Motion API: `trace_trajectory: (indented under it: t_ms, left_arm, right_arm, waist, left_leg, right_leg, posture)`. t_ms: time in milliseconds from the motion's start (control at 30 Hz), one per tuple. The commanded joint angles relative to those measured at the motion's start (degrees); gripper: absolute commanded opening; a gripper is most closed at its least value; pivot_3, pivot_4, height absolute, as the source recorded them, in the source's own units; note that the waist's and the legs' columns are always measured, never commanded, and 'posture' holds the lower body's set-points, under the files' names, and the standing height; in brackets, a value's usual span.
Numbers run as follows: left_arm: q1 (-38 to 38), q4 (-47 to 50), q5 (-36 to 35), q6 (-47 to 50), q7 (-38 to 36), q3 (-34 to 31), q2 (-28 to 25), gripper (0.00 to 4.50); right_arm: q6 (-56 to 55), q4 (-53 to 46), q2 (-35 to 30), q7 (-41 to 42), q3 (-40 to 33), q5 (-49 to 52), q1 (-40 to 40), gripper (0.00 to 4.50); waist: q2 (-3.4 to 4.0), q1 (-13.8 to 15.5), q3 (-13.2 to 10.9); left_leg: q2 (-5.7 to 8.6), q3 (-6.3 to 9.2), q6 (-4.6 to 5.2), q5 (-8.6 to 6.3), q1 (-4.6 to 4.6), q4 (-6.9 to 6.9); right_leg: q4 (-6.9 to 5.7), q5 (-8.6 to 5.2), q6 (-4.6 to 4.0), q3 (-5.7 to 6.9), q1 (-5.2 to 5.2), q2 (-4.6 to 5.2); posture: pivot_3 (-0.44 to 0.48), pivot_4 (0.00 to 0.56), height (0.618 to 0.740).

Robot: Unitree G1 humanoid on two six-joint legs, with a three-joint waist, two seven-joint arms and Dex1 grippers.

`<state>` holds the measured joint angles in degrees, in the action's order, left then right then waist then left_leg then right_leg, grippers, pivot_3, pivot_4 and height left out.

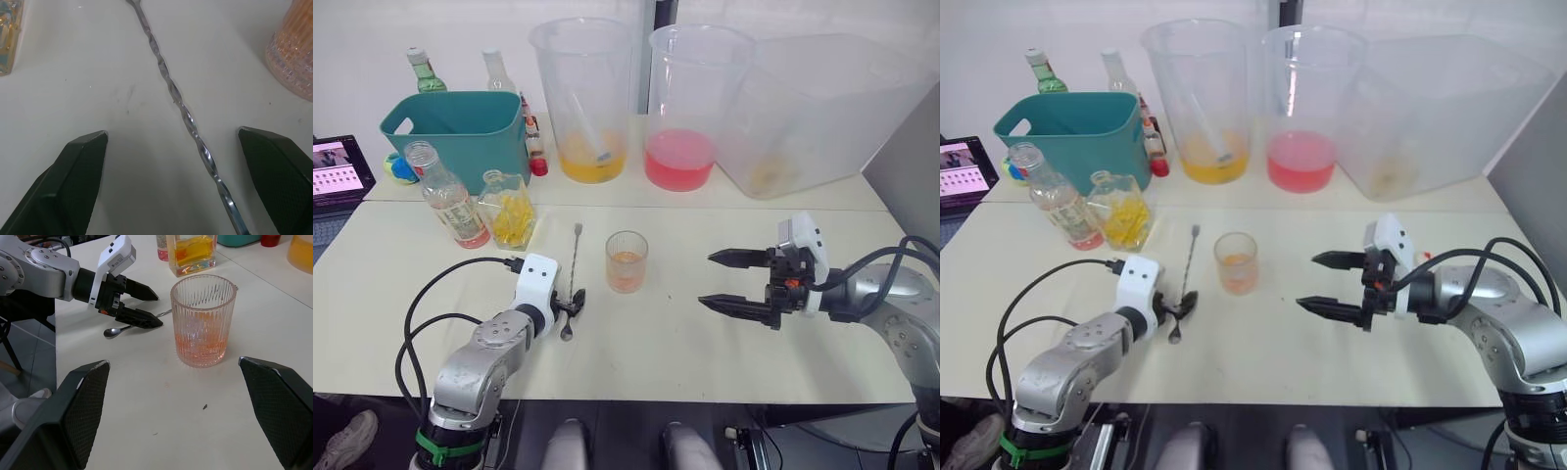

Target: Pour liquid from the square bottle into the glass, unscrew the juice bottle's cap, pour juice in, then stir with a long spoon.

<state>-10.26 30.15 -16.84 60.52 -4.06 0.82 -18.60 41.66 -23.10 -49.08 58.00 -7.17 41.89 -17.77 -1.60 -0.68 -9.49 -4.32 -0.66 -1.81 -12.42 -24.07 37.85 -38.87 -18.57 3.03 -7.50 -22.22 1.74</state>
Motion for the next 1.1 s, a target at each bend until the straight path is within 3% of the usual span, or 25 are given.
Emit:
trace_trajectory:
  t_ms: [33,367,700,800,1000,1100]
  left_arm:
    - [1.04,0.90,-1.06,5.10,0.85,-1.82,2.59,3.34]
    - [0.71,0.22,-0.49,5.49,-3.07,-3.91,-1.23,0.02]
    - [-3.12,-3.72,-0.74,-1.67,-12.52,-5.03,-13.05,0.02]
    - [-3.11,-4.54,-2.09,-2.72,-14.58,-7.07,-14.37,0.02]
    - [-4.42,-2.72,-3.32,0.62,-11.22,-8.31,-8.38,0.02]
    - [-5.73,-0.18,-3.80,3.77,-7.65,-8.97,-3.17,0.79]
  right_arm:
    - [-1.34,-1.42,-0.36,-0.08,-1.15,0.00,-0.29,4.50]
    - [-1.62,-1.78,-0.46,0.34,-0.57,-0.66,0.44,4.50]
    - [-3.20,-1.22,-0.03,0.68,-0.34,-2.49,0.87,4.50]
    - [-3.29,-1.21,0.01,0.81,-0.51,-2.58,1.08,4.50]
    - [-3.19,-1.49,0.19,0.54,-0.89,-2.50,1.58,4.50]
    - [-2.98,-1.85,0.26,0.41,-0.92,-2.26,1.78,4.50]
  waist:
    - [0.01,0.00,0.00]
    - [0.02,-0.21,0.01]
    - [0.02,-0.23,0.01]
    - [0.02,-0.14,0.00]
    - [0.00,0.27,0.00]
    - [-0.02,0.24,-0.02]
  left_leg:
    - [0.02,0.01,0.00,0.00,0.00,0.00]
    - [0.05,0.16,0.00,0.00,0.01,0.00]
    - [0.05,0.30,-0.03,0.02,-0.06,0.00]
    - [0.05,0.32,-0.04,0.03,-0.11,0.00]
    - [0.15,0.36,-0.04,0.03,-0.18,0.00]
    - [0.30,0.42,-0.04,0.03,-0.23,0.00]
  right_leg:
    - [0.00,0.00,0.00,0.01,0.01,0.02]
    - [0.00,0.00,0.00,0.16,0.06,0.04]
    - [0.00,-0.01,-0.01,0.32,0.05,0.03]
    - [0.01,-0.01,-0.01,0.36,0.01,0.04]
    - [0.03,-0.01,-0.01,0.45,0.02,0.16]
    - [0.01,-0.01,0.00,0.50,0.02,0.30]
  posture:
    - [0.000,0.150,0.726]
    - [0.000,0.150,0.726]
    - [0.000,0.150,0.726]
    - [0.000,0.150,0.726]
    - [0.000,0.150,0.726]
    - [0.000,0.150,0.726]
